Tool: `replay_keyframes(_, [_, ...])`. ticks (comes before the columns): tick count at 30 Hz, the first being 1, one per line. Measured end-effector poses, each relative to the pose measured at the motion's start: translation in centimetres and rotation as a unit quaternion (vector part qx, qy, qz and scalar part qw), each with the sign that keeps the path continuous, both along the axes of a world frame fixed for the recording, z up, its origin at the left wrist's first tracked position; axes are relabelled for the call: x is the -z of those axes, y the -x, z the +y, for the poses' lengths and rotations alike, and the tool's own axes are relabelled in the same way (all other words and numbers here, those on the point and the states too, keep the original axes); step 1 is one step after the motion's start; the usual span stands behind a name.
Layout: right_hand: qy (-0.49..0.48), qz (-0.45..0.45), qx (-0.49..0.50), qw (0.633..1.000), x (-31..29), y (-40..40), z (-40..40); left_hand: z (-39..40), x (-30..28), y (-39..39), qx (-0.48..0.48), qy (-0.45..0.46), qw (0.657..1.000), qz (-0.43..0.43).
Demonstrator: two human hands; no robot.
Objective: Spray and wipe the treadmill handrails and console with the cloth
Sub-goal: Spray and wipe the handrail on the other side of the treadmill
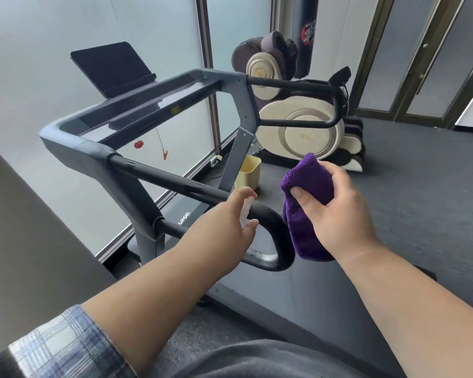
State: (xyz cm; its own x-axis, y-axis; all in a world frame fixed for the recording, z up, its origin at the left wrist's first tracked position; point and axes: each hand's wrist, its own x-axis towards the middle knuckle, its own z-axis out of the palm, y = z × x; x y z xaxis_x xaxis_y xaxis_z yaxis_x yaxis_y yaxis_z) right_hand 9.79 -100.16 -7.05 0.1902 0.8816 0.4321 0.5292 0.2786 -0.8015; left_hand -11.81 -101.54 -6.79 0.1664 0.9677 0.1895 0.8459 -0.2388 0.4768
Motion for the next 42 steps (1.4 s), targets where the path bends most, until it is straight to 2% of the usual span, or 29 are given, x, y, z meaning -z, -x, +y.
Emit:
replay_keyframes(8, [-0.015, -0.015, -0.034, 0.999, 0.2, -1.1, -0.1, -2.3, 0.2, -0.2, -0.073, 0.008, 0.997, -0.002])
replay_keyframes(12, [-0.020, -0.060, -0.060, 0.996, 1.4, 0.2, 0.1, -4.2, 1.4, 2.4, -0.108, 0.018, 0.992, -0.059])
replay_keyframes(15, [0.028, -0.159, -0.111, 0.980, 2.8, 2.7, 0.9, -5.7, 3.0, 4.3, -0.134, 0.031, 0.987, -0.088])
replay_keyframes(18, [0.074, -0.251, -0.102, 0.960, 3.6, 4.8, 1.8, -6.8, 4.3, 5.1, -0.145, 0.028, 0.984, -0.097])
replay_keyframes(20, [0.055, -0.302, -0.085, 0.948, 3.6, 5.6, 2.2, -7.3, 4.9, 5.6, -0.148, 0.028, 0.982, -0.113])
replay_keyframes(23, [0.017, -0.403, -0.073, 0.912, 3.1, 7.1, 2.9, -7.8, 5.7, 6.2, -0.147, 0.030, 0.979, -0.137])
replay_keyframes(27, [0.036, -0.489, -0.092, 0.867, 1.3, 10.5, 5.0, -7.5, 6.0, 6.8, -0.152, 0.025, 0.976, -0.155])
replay_keyframes(33, [0.083, -0.499, -0.154, 0.849, -0.2, 18.4, 9.8, -5.8, 5.6, 9.0, -0.201, 0.002, 0.964, -0.173])
replay_keyframes(42, [0.063, -0.497, -0.150, 0.852, 0.4, 25.5, 13.9, -3.4, 6.1, 14.2, -0.231, -0.009, 0.950, -0.208])
